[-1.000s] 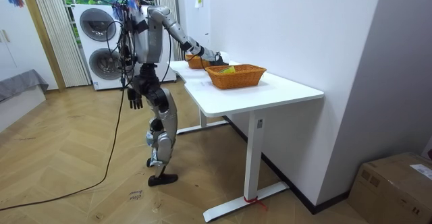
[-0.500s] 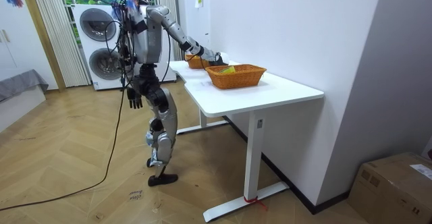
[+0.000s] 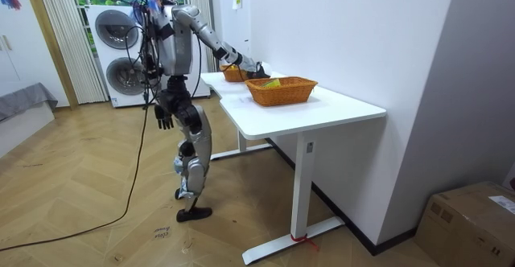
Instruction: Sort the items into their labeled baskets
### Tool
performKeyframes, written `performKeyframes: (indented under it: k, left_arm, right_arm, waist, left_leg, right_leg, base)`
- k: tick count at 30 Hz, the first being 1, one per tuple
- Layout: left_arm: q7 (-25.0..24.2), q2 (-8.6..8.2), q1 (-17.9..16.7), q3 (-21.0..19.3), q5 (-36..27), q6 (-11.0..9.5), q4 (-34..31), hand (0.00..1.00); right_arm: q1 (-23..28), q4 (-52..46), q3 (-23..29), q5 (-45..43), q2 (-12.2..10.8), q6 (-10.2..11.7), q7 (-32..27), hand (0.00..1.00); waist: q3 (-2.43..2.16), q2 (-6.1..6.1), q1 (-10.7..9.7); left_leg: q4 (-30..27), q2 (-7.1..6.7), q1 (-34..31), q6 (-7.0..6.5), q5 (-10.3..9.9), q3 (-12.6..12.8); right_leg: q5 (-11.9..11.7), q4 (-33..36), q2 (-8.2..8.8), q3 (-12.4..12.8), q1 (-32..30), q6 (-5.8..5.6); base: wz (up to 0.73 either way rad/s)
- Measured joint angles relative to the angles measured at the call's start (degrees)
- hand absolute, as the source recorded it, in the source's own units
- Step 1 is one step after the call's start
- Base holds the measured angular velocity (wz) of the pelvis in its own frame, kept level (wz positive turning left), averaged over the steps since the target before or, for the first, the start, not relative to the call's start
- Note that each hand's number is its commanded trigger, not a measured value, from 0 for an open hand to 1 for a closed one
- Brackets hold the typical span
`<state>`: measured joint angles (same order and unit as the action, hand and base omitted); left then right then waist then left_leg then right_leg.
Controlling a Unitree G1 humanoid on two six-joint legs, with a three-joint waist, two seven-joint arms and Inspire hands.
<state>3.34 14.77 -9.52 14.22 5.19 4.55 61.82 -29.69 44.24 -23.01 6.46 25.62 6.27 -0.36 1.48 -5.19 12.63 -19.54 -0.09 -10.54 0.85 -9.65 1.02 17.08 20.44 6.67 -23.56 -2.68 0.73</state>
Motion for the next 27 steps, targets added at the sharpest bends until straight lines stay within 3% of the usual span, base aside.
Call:
performKeyframes:
  k: [7, 10, 15, 18, 27]
  left_arm:
    - [0.0, 0.11, -0.1, -1.3, 0.1, 0.2, 0.1, 0.00]
    - [-0.3, 0.07, -0.9, -2.5, 0.1, 0.3, 0.0, 0.00]
    - [-0.4, 0.01, -3.7, -5.2, 0.1, 0.3, -0.2, 0.00]
    - [-0.8, -0.06, -3.8, -5.2, 0.3, 0.2, -0.2, 0.00]
    - [-1.8, -0.15, -3.8, -7.0, 1.8, 0.4, 0.0, 0.00]
  right_arm:
    - [0.6, -1.0, 0.6, 0.1, 0.0, -0.6, 1.5, 1.00]
    - [2.1, -2.9, 2.0, 0.0, 0.0, -1.6, 2.2, 1.00]
    - [5.3, -6.6, 2.5, -0.1, 0.5, -4.4, 3.0, 1.00]
    - [5.8, -7.6, 3.2, -0.6, 0.8, -5.2, 3.2, 1.00]
    - [6.2, -12.6, 7.8, -3.0, 0.8, -5.6, 4.2, 1.00]
  waist:
    - [-0.25, -0.11, -0.8]
    - [-0.30, -0.05, -1.6]
    - [-0.97, -0.28, -4.2]
    - [-1.09, -0.38, -5.2]
    - [-1.23, -0.46, -6.0]
  left_leg:
    - [0.8, 0.27, 1.5, 0.04, 0.0, 0.6]
    - [1.6, 0.21, 3.0, 0.04, 0.0, 0.8]
    - [2.9, 0.22, 6.1, 0.05, 0.0, 2.1]
    - [3.2, 0.29, 7.0, 0.04, 0.0, 2.1]
    - [4.3, 0.54, 11.2, 0.19, -0.1, 3.0]
  right_leg:
    - [-0.2, -2.0, -0.63, 0.1, 1.6, -0.17]
    - [-0.2, -2.5, -0.65, 0.3, 2.8, -0.21]
    - [-0.3, -2.8, -0.65, 1.7, 5.0, -0.26]
    - [-0.3, -2.7, -0.73, 2.6, 5.2, -0.23]
    - [-0.8, -4.3, -1.47, 5.1, 8.6, -0.30]
  base:
    - [0.01]
    - [-0.06]
    - [-0.14]
    - [-0.16]
    - [-0.10]
